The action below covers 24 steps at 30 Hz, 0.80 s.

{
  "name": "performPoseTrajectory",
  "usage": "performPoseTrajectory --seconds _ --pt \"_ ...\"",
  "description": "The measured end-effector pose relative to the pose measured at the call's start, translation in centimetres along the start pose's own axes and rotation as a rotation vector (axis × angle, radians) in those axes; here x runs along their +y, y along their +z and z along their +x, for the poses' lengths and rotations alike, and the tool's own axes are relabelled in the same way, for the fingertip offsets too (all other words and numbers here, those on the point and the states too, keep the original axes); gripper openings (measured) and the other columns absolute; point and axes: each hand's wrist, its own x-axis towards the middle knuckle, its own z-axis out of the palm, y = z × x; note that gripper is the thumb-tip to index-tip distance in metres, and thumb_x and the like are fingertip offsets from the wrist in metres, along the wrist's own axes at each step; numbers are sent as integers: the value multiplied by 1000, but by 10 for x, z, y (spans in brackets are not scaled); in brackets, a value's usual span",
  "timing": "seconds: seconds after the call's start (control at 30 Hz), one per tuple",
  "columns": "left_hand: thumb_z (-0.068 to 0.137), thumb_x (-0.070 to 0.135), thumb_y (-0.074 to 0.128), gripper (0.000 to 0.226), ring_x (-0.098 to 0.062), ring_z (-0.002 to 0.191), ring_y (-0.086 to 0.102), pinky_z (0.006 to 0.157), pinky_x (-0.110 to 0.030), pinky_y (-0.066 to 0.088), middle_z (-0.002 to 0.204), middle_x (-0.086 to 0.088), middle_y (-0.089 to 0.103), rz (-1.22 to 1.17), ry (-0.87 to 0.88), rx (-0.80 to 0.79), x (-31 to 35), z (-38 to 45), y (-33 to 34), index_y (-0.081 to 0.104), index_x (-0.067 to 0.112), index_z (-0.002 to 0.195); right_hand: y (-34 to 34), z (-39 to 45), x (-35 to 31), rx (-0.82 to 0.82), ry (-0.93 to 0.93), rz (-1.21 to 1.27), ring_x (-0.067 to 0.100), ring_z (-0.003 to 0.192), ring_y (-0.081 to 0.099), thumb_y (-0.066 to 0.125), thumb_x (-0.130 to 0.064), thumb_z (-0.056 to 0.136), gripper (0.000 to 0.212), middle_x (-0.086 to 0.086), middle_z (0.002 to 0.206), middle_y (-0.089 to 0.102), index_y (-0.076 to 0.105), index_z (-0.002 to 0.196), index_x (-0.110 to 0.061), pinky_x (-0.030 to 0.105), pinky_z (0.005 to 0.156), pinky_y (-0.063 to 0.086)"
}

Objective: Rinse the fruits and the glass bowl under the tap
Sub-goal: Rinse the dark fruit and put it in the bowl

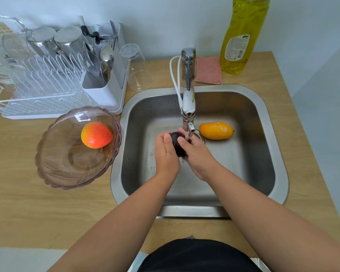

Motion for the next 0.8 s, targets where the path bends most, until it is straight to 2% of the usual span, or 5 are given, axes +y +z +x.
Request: performPoseTrajectory --seconds 0.17,0.33,0.5,0.67,0.8 --pt "111 26 28 27 -6 84 54 65 -5 42 93 1 57 -12 -52 -4 2 0 2 52 15 107 -2 -1 1 -16 -45 -40 5 96 62 52 -6 98 30 -21 94 66 63 91 -33 35 102 47" --pt "100 48 31 42 -15 100 59 84 -21 48 112 -7 61 -19 75 6 -7 -1 -1 51 18 119 9 3 2 90 -61 17 16 104 63 57 -19 97 18 -5 100 68 67 92 -33 45 104 48" --pt "93 57 31 52 -12 106 56 90 -21 48 121 -4 55 6 156 20 -10 -10 2 48 20 125 11 10 -7 210 16 67 26 105 67 52 -23 99 20 4 99 73 71 97 -25 48 99 51" --pt "105 35 32 34 -13 93 59 80 -25 49 103 -4 62 -195 -130 105 1 4 5 58 15 113 7 0 -3 57 -90 -113 5 106 61 46 -13 102 35 -24 103 63 60 101 -45 32 104 45" --pt "107 37 31 33 -21 99 60 96 -42 54 100 -6 62 -253 -317 75 0 13 5 60 25 95 1 -4 -1 24 -109 -144 -8 92 61 43 -3 101 48 -37 87 63 64 89 -45 28 101 45"
